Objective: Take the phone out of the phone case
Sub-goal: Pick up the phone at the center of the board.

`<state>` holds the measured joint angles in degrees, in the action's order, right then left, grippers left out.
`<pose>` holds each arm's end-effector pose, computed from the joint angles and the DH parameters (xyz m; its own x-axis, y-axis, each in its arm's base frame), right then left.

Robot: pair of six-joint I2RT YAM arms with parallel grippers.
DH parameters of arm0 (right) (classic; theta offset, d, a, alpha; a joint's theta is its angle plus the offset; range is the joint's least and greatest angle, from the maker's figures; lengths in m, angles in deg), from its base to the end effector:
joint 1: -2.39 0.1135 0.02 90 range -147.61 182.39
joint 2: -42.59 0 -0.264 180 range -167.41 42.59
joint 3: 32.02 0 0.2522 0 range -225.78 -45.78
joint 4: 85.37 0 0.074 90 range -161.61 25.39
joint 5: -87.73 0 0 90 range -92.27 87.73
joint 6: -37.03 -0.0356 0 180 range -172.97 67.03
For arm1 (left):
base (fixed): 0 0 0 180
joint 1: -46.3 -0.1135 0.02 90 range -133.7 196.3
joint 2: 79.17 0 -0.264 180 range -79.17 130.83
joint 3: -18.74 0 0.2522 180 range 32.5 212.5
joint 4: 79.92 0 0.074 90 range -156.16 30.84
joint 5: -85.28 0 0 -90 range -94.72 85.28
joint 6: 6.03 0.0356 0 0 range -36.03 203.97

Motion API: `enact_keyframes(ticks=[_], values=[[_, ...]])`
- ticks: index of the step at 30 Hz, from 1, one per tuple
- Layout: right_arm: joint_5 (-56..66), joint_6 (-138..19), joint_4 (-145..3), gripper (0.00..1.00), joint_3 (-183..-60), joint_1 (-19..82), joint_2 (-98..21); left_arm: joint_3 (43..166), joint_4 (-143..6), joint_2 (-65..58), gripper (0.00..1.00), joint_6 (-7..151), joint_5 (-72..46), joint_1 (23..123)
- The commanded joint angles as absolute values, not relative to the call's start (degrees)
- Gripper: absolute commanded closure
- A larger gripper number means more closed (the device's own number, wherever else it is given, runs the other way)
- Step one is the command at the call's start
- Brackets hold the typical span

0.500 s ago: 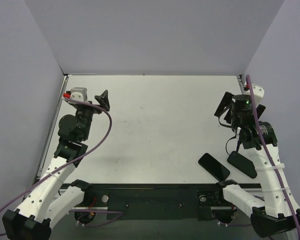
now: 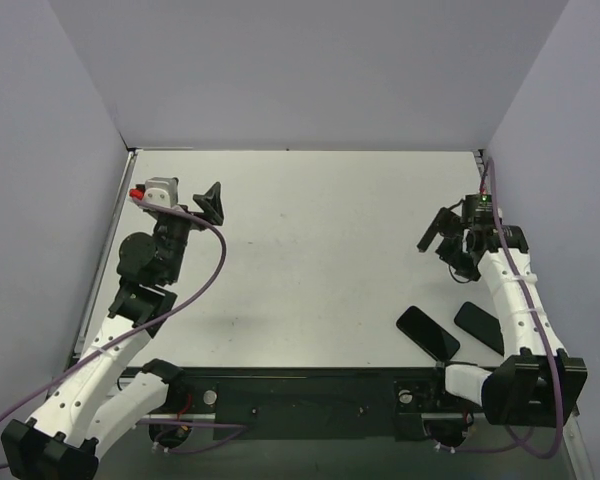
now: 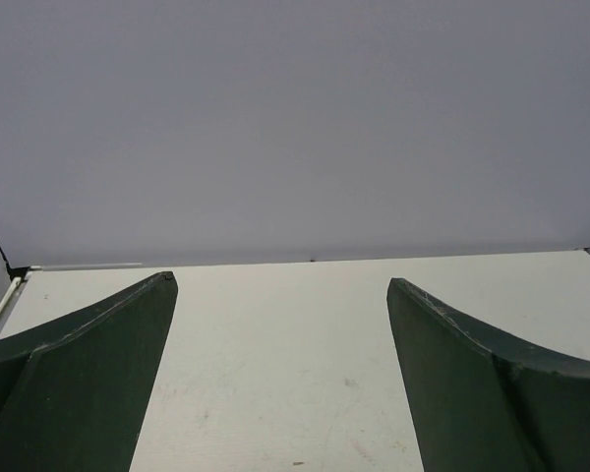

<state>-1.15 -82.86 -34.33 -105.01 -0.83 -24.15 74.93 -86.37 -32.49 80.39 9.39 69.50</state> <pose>0.2439 -0.0130 0.3063 -0.5888 0.5322 -0.6084 0.3872 0.8464 0.3656 0.1799 -0.0676 0.3771 0.2418 -0.1695 -0.9554 0.1821 0.9751 -0.1269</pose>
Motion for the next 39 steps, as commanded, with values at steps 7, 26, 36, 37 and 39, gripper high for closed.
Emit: enact_keyframes(ticks=[7, 26, 36, 37, 39], values=[[-10.3, -48.4, -21.6, 0.00, -121.3, 18.5, -42.3, 74.4, -90.2, -33.6, 0.00, 83.7, 10.7, 74.2], [-0.2, -32.0, -10.8, 0.00, -107.2, 21.2, -52.2, 71.5, -94.0, -41.3, 0.00, 92.1, 16.1, 89.6], [-0.5, -31.7, -13.9, 0.00, -106.1, 20.4, -58.1, 71.5, -94.0, -40.7, 0.00, 94.3, 17.5, 93.1], [-1.0, -31.7, -13.9, 0.00, -105.9, 20.5, -59.2, 71.5, -94.0, -40.5, 0.00, 94.6, 17.8, 93.2], [-1.4, -31.7, -14.7, 0.00, -105.6, 20.7, -60.3, 71.6, -93.9, -40.3, 0.00, 94.9, 18.0, 93.8]])
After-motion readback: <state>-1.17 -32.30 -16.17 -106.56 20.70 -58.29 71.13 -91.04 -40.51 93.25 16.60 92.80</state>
